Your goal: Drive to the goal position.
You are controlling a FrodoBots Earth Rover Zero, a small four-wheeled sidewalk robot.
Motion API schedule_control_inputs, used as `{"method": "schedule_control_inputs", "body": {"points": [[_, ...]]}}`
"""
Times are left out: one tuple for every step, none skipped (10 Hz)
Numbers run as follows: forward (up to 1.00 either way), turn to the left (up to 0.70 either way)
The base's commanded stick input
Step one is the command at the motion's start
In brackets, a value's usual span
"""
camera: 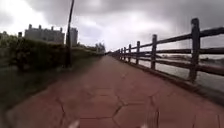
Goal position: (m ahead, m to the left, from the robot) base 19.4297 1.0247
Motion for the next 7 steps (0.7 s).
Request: {"method": "schedule_control_inputs", "body": {"points": [[0.7,0.0],[0.7,0.0],[0.7,0.0],[0.7,0.0],[0.7,0.0],[0.7,0.0],[0.7,0.0]]}}
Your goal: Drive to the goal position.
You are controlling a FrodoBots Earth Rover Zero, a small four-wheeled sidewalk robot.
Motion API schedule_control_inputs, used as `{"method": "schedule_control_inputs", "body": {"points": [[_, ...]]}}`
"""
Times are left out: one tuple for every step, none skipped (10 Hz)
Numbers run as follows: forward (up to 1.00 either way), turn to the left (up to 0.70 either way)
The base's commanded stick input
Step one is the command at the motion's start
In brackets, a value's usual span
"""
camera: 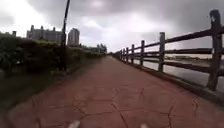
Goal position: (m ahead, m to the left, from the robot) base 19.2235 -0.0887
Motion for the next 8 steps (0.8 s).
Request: {"method": "schedule_control_inputs", "body": {"points": [[0.7,0.09],[0.7,0.27],[0.7,0.27],[0.7,0.27],[0.7,0.27],[0.7,0.27],[0.7,0.05],[0.7,0.0]]}}
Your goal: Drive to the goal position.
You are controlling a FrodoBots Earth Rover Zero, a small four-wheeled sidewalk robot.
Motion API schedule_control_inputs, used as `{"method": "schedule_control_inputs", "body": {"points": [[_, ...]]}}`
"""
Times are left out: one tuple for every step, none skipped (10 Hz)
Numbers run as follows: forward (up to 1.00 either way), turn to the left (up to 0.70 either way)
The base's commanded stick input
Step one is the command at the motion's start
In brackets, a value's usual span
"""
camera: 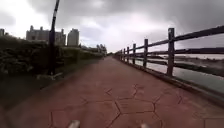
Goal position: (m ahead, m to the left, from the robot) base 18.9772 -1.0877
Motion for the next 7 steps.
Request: {"method": "schedule_control_inputs", "body": {"points": [[0.7,0.0],[0.7,0.0],[0.7,0.0],[0.7,0.0],[0.7,0.0],[0.7,0.0],[0.7,0.0]]}}
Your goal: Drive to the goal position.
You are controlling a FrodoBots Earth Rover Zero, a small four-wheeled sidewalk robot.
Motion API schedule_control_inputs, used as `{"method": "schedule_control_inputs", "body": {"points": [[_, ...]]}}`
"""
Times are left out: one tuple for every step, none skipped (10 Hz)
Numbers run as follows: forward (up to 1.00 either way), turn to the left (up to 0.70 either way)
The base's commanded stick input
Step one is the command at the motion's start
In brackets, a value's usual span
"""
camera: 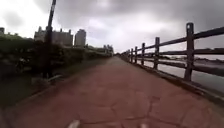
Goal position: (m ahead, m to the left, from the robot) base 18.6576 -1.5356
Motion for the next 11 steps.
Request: {"method": "schedule_control_inputs", "body": {"points": [[0.7,0.0],[0.7,0.0],[0.7,0.0],[0.7,0.0],[0.7,0.0],[0.7,0.0],[0.7,0.0],[0.7,0.0],[0.7,0.0],[0.7,0.0],[0.7,0.0]]}}
